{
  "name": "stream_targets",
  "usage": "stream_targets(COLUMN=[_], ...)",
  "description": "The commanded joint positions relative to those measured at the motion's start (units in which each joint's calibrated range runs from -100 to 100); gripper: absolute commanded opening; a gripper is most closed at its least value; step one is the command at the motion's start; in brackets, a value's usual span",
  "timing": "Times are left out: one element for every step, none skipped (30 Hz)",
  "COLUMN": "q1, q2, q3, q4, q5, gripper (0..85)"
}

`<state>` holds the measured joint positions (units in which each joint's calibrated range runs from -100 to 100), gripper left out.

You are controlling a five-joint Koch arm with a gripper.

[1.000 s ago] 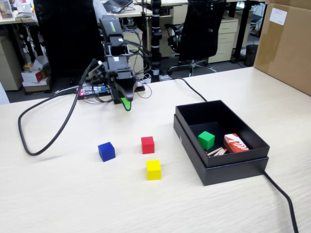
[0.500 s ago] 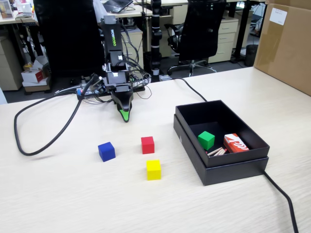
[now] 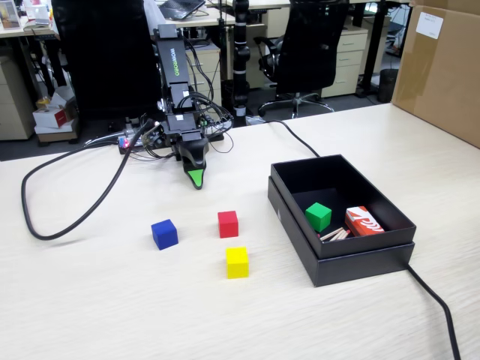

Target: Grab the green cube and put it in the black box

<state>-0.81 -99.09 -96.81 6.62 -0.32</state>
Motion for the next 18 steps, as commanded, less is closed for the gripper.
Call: stream_targets(q1=[-0.05,-0.05,0.05,0.0,-0.05,-0.1,-0.05,0.05,0.05,0.05,0.0,0.0,0.0,0.0,0.0,0.0,0.0,0.0], q2=[0.7,0.82,0.82,0.82,0.82,0.82,0.82,0.7,0.7,0.7,0.7,0.7,0.7,0.7,0.7,0.7,0.7,0.7], q3=[-1.02,-1.02,-1.11,-1.11,-1.11,-1.02,-1.02,-1.02,-0.93,-0.93,-0.93,-0.93,-0.93,-0.93,-0.93,-0.93,-1.02,-0.93], q4=[-0.96,-1.31,-1.48,-1.57,-1.57,-1.57,-1.57,-1.57,-1.57,-1.57,-1.57,-1.65,-1.65,-1.57,-1.57,-1.57,-1.57,-1.65], q5=[0.1,0.1,0.05,0.05,0.1,0.0,0.0,0.0,0.0,0.0,0.05,0.0,0.0,0.05,0.0,0.0,0.05,0.0], gripper=[49.5,49.3,48.7,48.5,48.5,48.5,48.7,48.7,48.7,48.7,48.7,48.7,48.7,48.7,48.7,48.7,48.7,48.7])
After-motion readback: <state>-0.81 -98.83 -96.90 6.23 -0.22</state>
